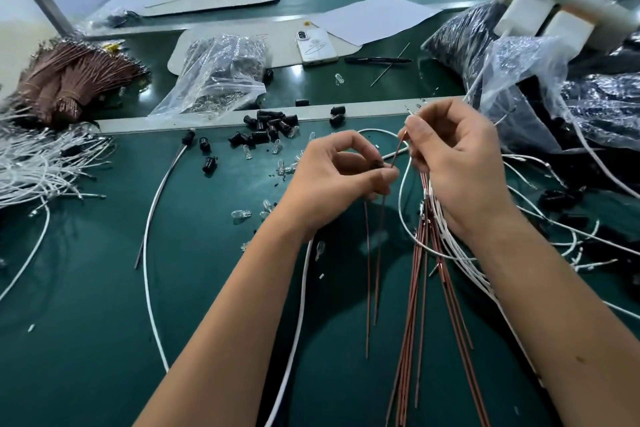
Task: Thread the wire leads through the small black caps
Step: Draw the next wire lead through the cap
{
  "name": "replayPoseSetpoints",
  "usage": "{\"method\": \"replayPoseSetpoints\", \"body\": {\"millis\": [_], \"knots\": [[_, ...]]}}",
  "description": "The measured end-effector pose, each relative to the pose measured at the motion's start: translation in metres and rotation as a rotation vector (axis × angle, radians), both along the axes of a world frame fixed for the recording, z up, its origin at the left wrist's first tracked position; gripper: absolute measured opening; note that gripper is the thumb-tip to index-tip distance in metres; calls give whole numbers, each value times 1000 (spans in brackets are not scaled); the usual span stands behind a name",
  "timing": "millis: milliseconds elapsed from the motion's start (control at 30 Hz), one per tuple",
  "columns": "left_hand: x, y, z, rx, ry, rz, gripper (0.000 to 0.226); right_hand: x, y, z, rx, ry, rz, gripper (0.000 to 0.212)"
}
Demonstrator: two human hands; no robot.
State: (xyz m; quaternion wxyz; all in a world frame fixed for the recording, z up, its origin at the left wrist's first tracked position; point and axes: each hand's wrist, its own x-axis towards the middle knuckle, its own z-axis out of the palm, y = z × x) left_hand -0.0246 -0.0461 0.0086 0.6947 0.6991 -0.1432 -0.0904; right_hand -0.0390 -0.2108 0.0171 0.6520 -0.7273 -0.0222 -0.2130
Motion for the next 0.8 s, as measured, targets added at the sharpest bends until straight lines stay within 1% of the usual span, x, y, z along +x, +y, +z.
{"method": "replayPoseSetpoints", "body": {"millis": [33,67,167,200,233,300,333,367,433,500,600,633,700,733,767,800], "knots": [[-2,-3,0,0,-4,-14,20,-1,1,1,86,7,39,11],[-2,-5,0,-3,-9,-16,21,-1,2,1,109,11,48,12],[-2,-6,1,-19,-4,35,22,0,2,-2,83,31,-25,13],[-2,-6,1,-23,5,70,22,2,-1,-4,-11,60,-102,16],[-1,-5,1,-27,15,110,21,4,-4,-7,-186,95,-181,21],[1,-2,0,-37,36,194,21,5,-7,-14,-635,218,-276,32],[2,-1,-1,-44,42,232,22,3,-4,-15,-810,282,-278,36],[2,0,-1,-52,47,262,22,1,-1,-16,-921,325,-264,37],[3,1,0,-66,57,299,23,-1,6,-17,-1011,348,-247,28],[3,1,0,-69,59,307,23,-1,9,-18,-984,311,-275,21],[4,1,0,-73,51,305,23,0,6,-16,-796,120,-311,21],[4,1,0,-76,42,314,23,-1,5,-14,-699,80,-248,23],[4,0,-1,-83,13,352,22,-2,5,-10,-489,115,27,29],[5,0,-1,-90,-3,374,22,-4,7,-9,-435,169,163,30],[6,1,-1,-100,-16,392,22,-5,9,-8,-424,209,266,29],[6,1,-2,-109,-26,400,23,-6,10,-9,-425,226,328,26]]}}
